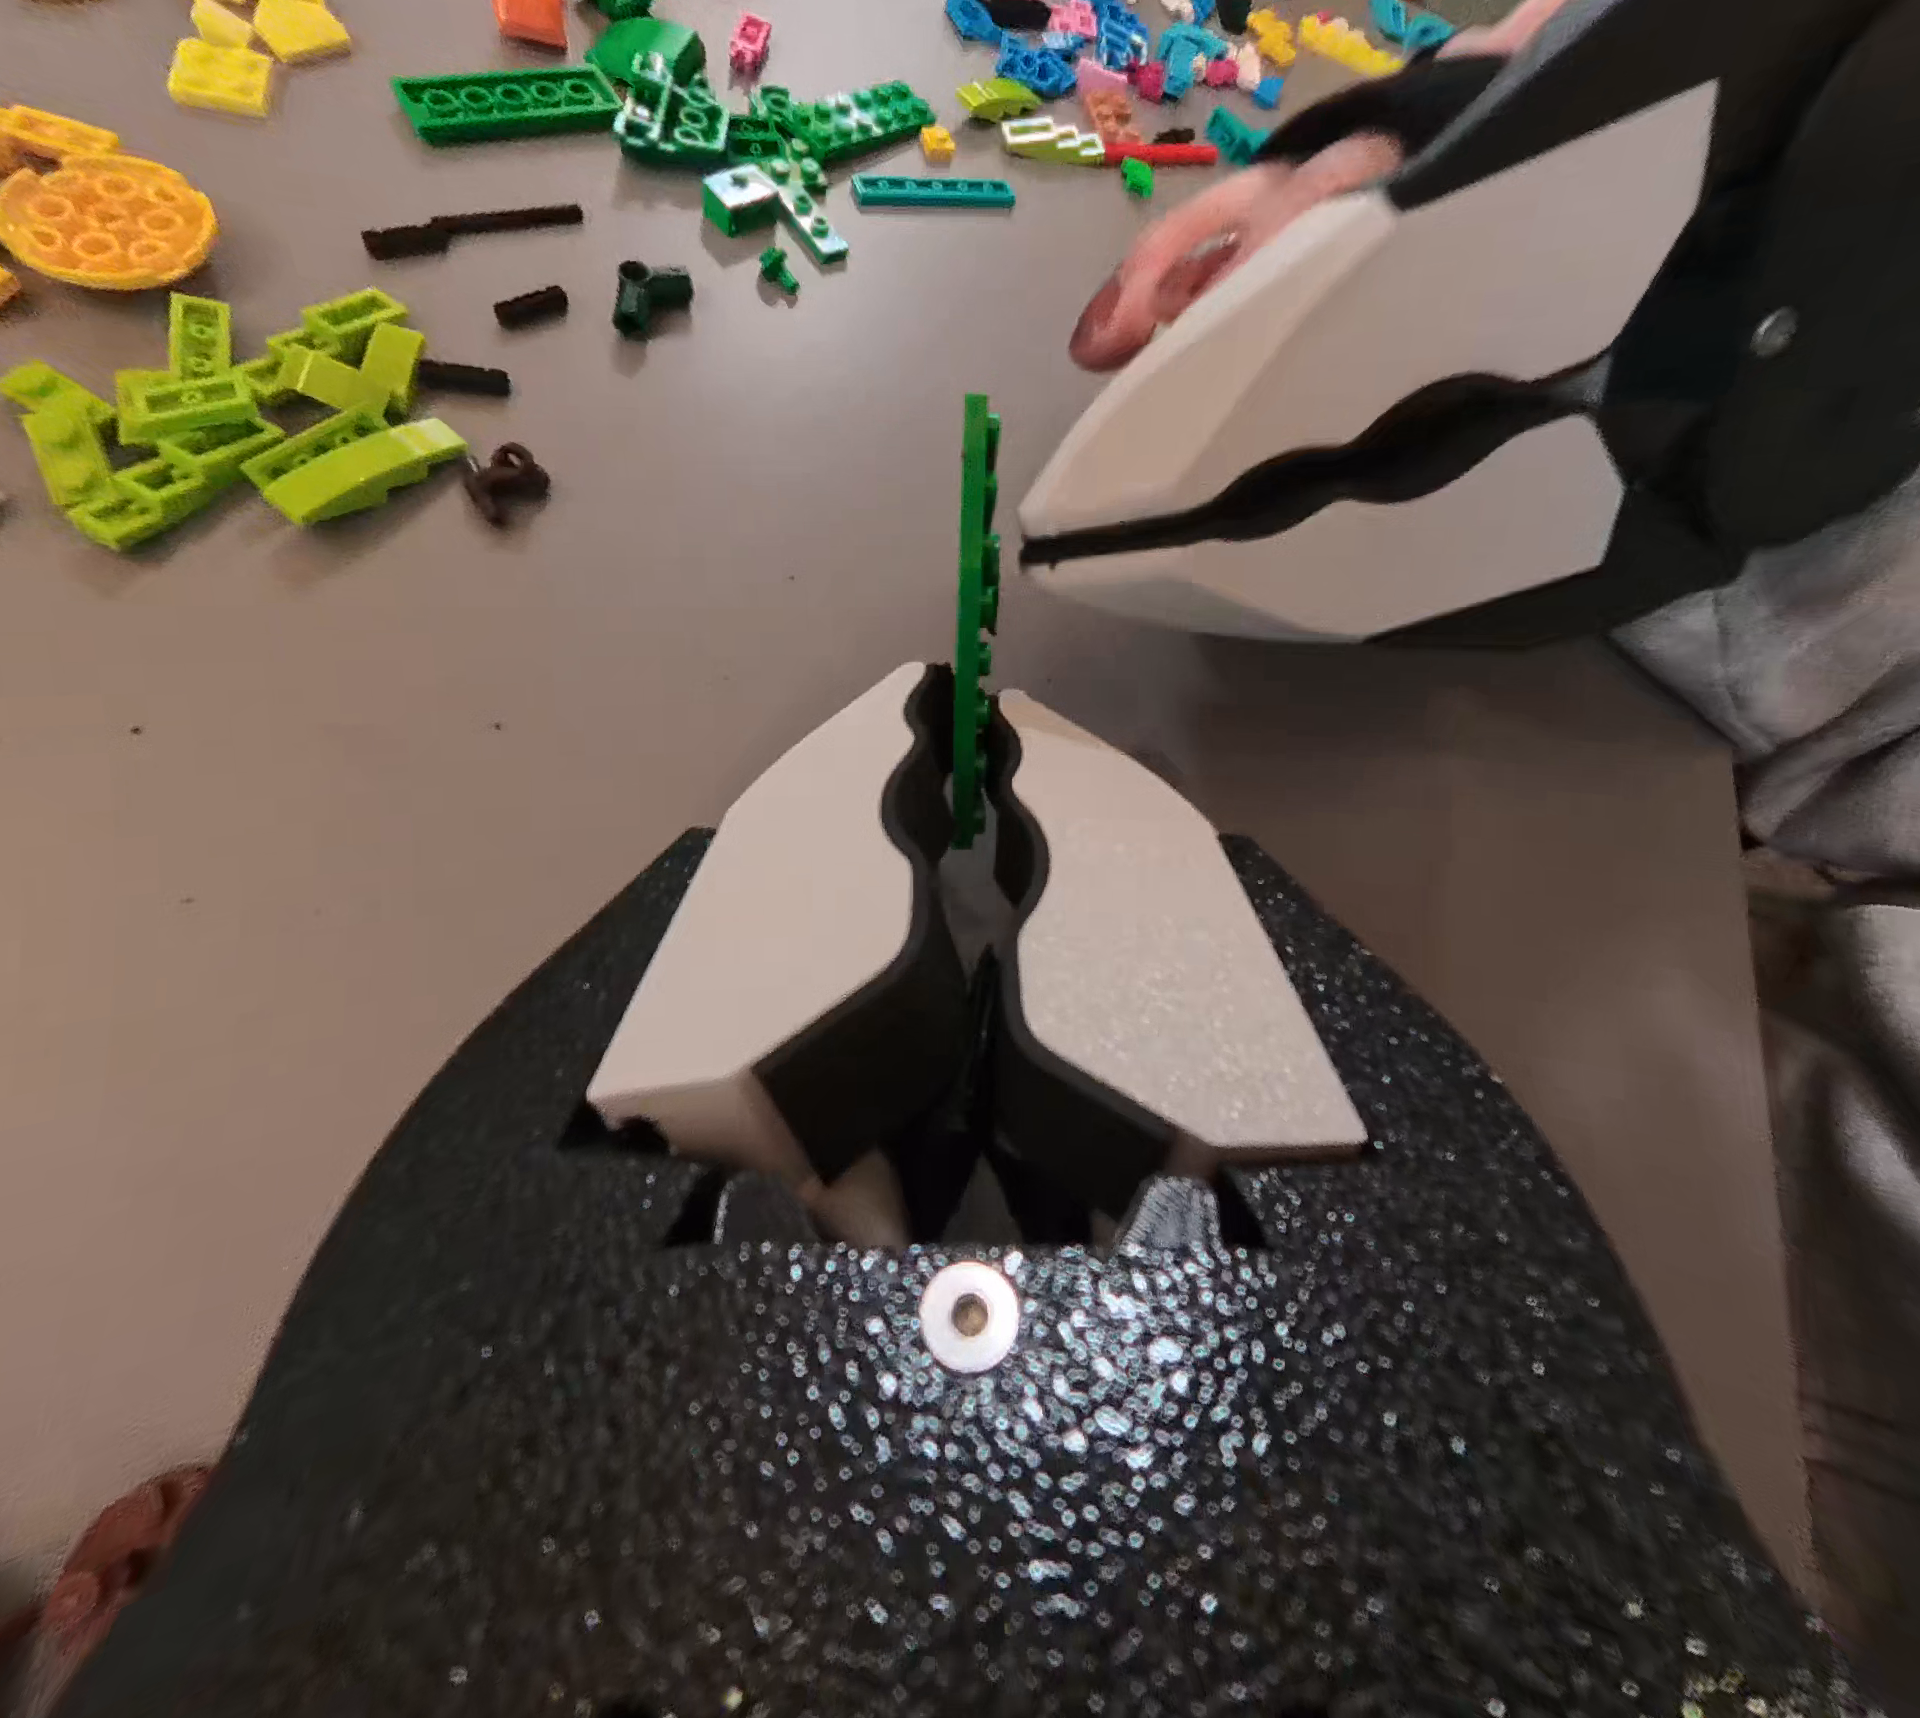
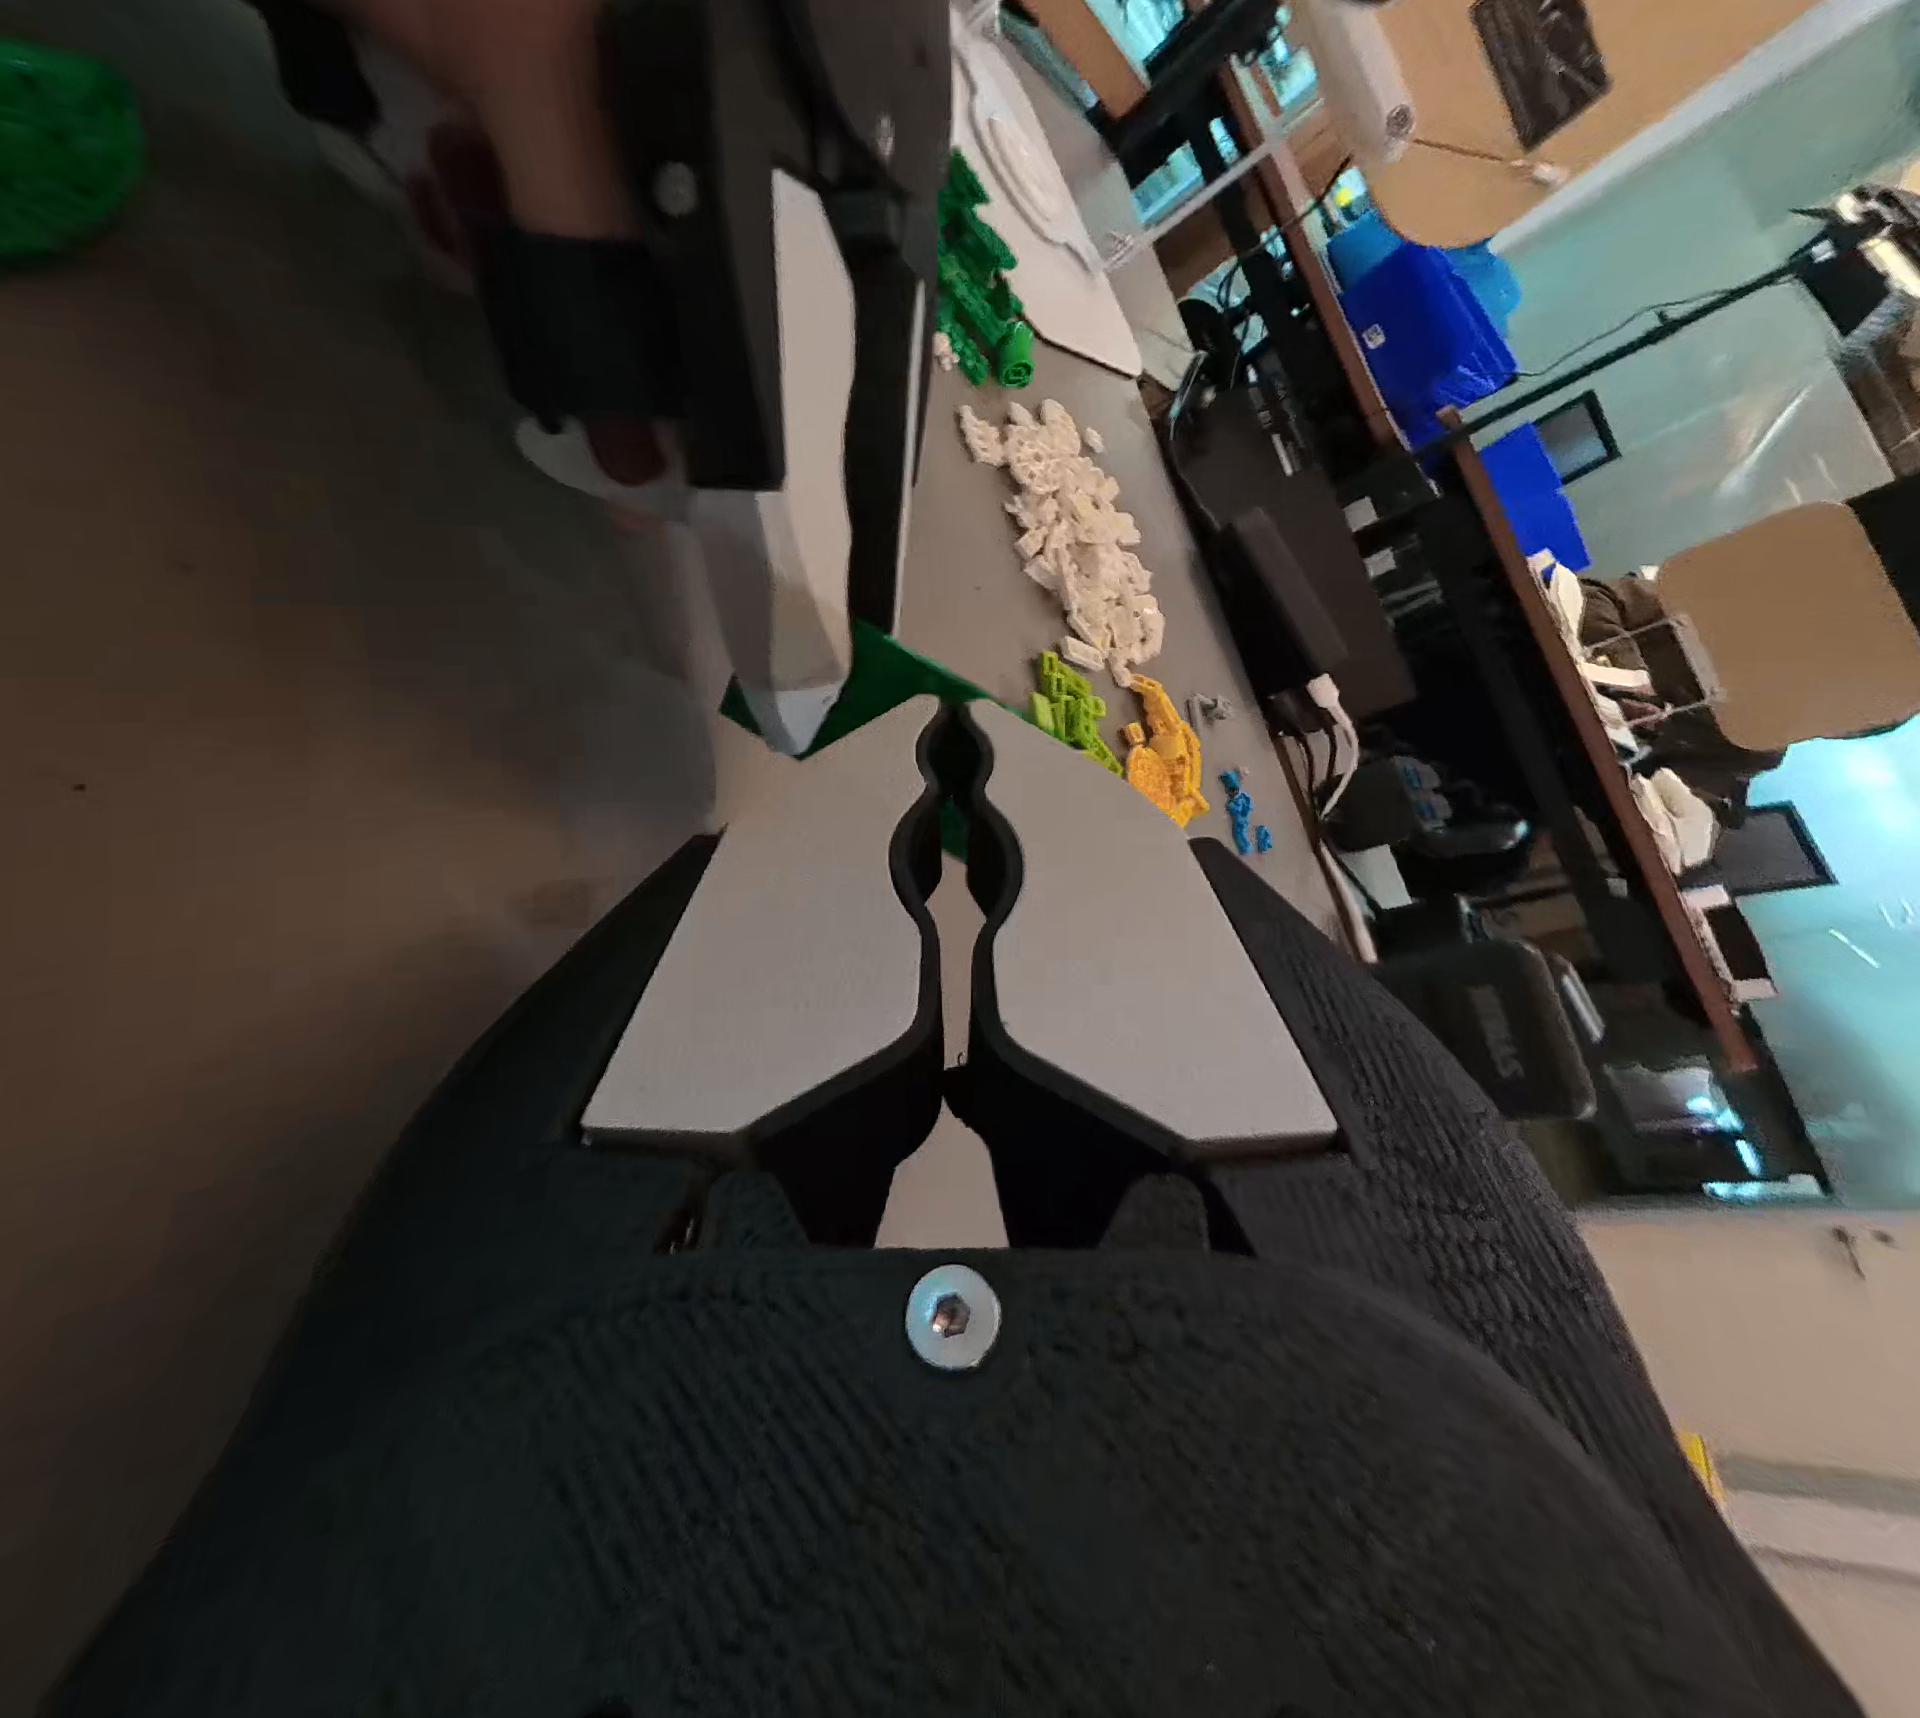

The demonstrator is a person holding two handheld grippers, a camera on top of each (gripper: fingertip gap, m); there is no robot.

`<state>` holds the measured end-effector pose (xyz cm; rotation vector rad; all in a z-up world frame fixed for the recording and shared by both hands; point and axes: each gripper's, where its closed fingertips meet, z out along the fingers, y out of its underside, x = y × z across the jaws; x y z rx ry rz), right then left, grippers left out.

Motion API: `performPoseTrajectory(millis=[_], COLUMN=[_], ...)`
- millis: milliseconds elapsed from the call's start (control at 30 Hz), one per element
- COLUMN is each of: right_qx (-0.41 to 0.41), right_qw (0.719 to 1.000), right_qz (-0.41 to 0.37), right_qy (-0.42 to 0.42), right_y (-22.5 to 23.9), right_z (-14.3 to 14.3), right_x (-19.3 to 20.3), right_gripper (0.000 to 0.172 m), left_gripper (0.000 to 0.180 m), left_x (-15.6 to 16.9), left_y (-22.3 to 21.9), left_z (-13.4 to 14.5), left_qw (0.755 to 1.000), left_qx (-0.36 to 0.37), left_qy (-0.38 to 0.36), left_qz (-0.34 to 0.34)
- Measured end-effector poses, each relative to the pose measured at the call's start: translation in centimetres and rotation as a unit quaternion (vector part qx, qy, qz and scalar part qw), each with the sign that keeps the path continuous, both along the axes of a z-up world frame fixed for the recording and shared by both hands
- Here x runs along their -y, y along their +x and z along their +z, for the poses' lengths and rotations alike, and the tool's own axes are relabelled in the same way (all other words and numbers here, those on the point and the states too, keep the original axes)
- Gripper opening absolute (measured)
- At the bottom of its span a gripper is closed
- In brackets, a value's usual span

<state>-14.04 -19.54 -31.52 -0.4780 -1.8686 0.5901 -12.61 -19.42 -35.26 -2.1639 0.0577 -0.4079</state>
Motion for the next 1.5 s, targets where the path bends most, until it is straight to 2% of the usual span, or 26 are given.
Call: performPoseTrajectory(millis=[133, 267, 367, 600, 733, 833, 900, 1000, 1067, 1167, 1233, 1367, 1433, 1500], right_qx=[-0.003, 0.014, 0.03, -0.007, -0.038, -0.042, -0.05, -0.041, -0.044, -0.023, -0.01, 0.001, -0.004, -0.012], right_qw=[1.0, 0.997, 0.997, 0.997, 0.982, 0.967, 0.955, 0.946, 0.943, 0.954, 0.968, 0.998, 1.0, 0.998], right_qz=[-0.009, -0.019, -0.029, -0.011, 0.017, 0.045, 0.061, 0.078, 0.085, 0.068, 0.036, -0.016, -0.023, -0.017], right_qy=[-0.009, -0.072, -0.07, 0.07, 0.182, 0.245, 0.287, 0.311, 0.318, 0.292, 0.247, 0.065, -0.019, -0.067], right_y=[-0.3, 0.2, 0.1, 0.2, 0.5, 0.9, 1.1, 1.4, 1.4, 1.2, 0.6, -0.4, -0.5, -0.4], right_z=[0.0, 0.6, -0.1, -1.2, -1.5, -2.0, -2.2, -2.9, -2.9, -3.0, -3.0, -1.9, -0.9, -0.1], right_x=[-0.3, -1.1, -1.7, -1.5, -1.0, -0.4, 0.3, 0.9, 1.2, 1.0, 0.3, -0.8, -1.0, -0.9], right_gripper=[0.001, 0.016, 0.027, 0.029, 0.034, 0.049, 0.052, 0.038, 0.038, 0.038, 0.037, 0.036, 0.021, 0.02], left_gripper=[0.004, 0.004, 0.004, 0.004, 0.004, 0.004, 0.004, 0.004, 0.004, 0.004, 0.005, 0.007, 0.01, 0.007], left_x=[0.1, 0.1, 0.1, 0.5, 1.0, 1.9, 2.4, 2.9, 3.2, 2.9, 2.1, 1.0, 0.6, 0.3], left_y=[-0.9, -0.9, -0.8, -0.3, 0.0, 0.9, 1.5, 1.7, 1.6, 1.3, 0.8, -0.3, -0.9, -1.2], left_z=[0.3, 0.2, 0.2, -0.6, -1.0, -1.1, -1.2, -1.1, -1.1, -1.1, -0.6, 1.5, 1.9, 2.5], left_qw=[1.0, 1.0, 1.0, 1.0, 0.999, 0.995, 0.992, 0.987, 0.986, 0.989, 0.994, 1.0, 1.0, 0.998], left_qx=[0.007, 0.008, 0.008, 0.004, -0.013, -0.028, -0.051, -0.082, -0.082, -0.076, -0.073, -0.03, -0.007, 0.026], left_qy=[0.008, 0.007, 0.007, -0.022, -0.045, -0.076, -0.098, -0.119, -0.127, -0.111, -0.077, 0.005, 0.03, 0.059], left_qz=[0.019, 0.019, 0.015, -0.003, -0.018, -0.05, -0.065, -0.067, -0.067, -0.06, -0.04, -0.01, 0.004, 0.011])
